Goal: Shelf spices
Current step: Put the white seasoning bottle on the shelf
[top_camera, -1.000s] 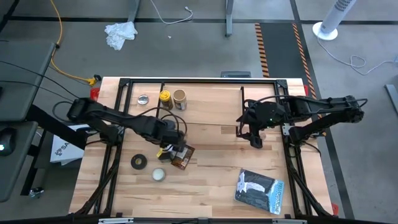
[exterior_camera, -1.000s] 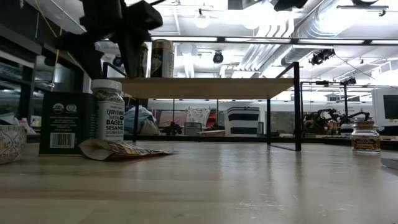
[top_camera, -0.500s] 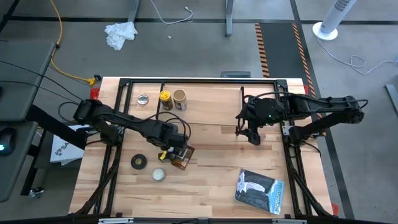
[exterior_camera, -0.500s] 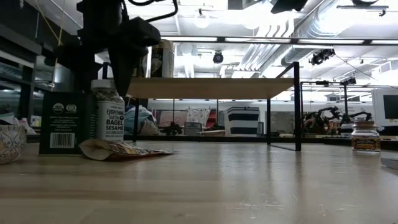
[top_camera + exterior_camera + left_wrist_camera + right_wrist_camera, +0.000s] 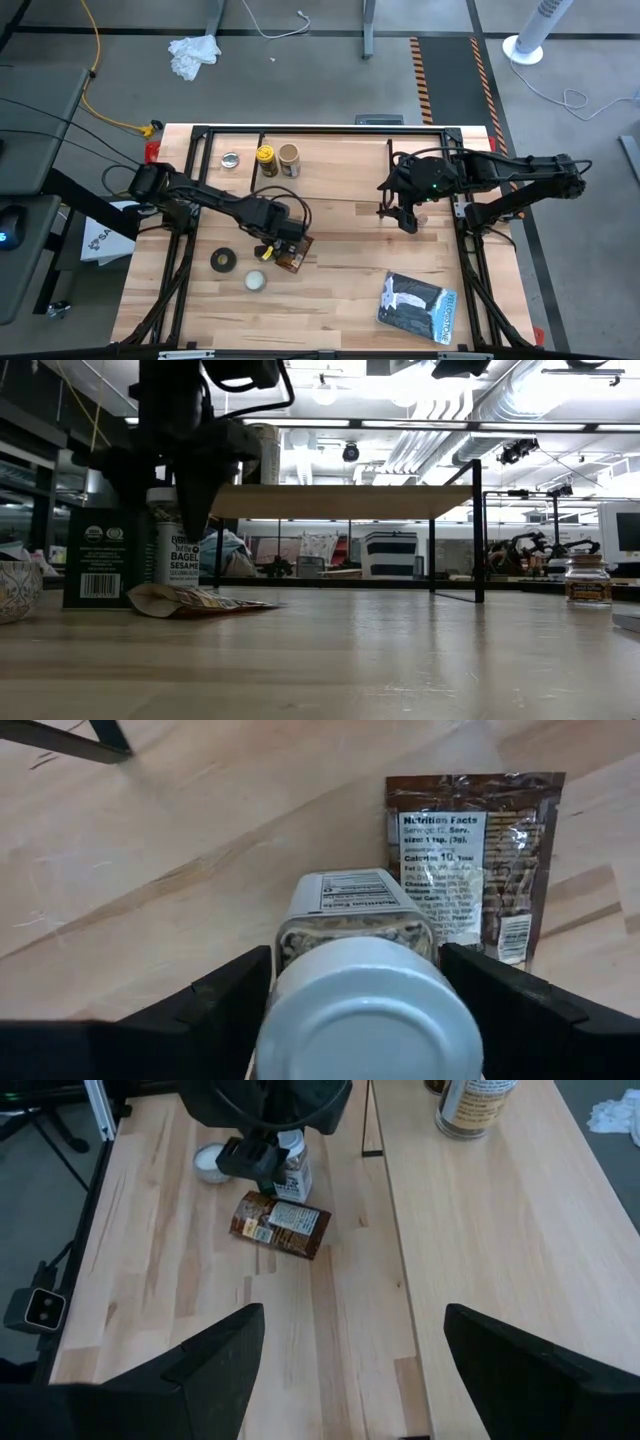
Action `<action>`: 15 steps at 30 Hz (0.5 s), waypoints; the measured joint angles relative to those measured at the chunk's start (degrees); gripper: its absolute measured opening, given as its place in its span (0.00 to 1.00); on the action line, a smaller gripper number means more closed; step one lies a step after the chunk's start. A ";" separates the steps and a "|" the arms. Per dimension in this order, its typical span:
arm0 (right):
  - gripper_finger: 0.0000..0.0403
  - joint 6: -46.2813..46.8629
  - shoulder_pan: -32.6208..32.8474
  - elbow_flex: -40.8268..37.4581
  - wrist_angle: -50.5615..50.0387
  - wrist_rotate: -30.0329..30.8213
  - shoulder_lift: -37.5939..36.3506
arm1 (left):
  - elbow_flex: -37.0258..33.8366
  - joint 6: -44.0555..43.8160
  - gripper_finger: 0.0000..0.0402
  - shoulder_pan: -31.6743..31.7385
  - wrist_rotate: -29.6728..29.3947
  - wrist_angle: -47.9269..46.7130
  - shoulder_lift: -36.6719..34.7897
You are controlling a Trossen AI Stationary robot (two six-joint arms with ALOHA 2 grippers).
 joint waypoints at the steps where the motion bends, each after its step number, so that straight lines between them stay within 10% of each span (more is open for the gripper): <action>1: 0.76 0.00 0.00 0.00 0.00 -0.01 0.00 | 0.00 -0.17 0.68 -0.05 -0.18 -0.27 0.00; 6: 0.76 0.00 0.00 0.00 -0.02 -0.01 0.00 | 0.00 -1.94 0.48 -0.35 0.06 -2.60 -0.08; 15: 0.76 0.00 0.00 0.00 -0.16 -0.01 -0.02 | 7.98 8.03 0.47 -1.11 0.45 -3.98 -6.63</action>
